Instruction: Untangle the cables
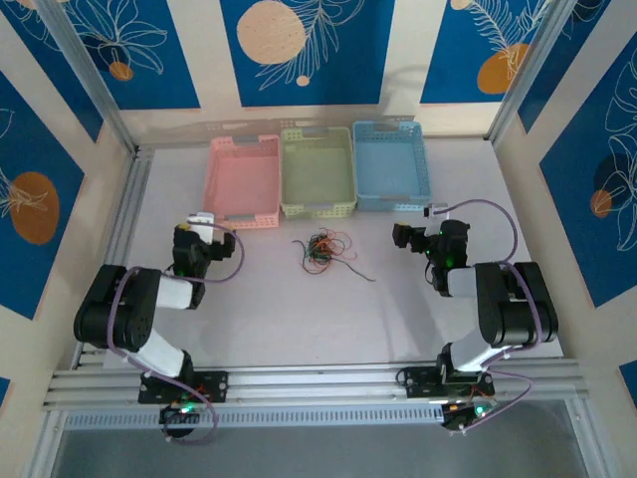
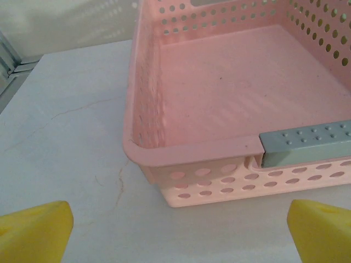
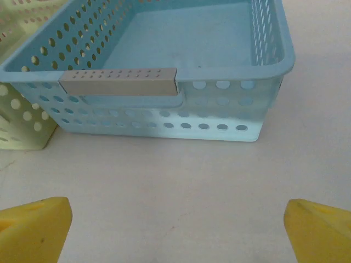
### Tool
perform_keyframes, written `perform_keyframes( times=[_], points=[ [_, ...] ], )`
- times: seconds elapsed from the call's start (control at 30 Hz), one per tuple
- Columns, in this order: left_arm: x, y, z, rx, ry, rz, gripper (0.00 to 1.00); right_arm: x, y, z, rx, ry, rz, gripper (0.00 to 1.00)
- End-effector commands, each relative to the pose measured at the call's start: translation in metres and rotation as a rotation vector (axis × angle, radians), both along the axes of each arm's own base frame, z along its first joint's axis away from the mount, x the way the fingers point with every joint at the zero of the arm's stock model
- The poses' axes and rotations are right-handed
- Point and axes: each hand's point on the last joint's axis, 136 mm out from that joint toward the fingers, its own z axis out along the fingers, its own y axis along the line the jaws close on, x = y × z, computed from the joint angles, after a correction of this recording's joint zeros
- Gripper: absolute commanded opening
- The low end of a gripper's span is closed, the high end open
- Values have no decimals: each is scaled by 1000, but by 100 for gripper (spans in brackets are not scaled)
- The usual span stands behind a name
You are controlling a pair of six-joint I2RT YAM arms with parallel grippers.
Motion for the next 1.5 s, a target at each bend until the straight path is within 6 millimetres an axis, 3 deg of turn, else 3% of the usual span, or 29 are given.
perform_keyframes(
  times=[0.0, 1.47],
  points=[
    [3, 1, 5, -1, -14, -9, 100, 5, 2, 13, -13, -38, 20, 99],
    [3, 0, 4, -12, -3, -19, 100, 5, 2, 13, -7, -37, 23, 99]
  ],
)
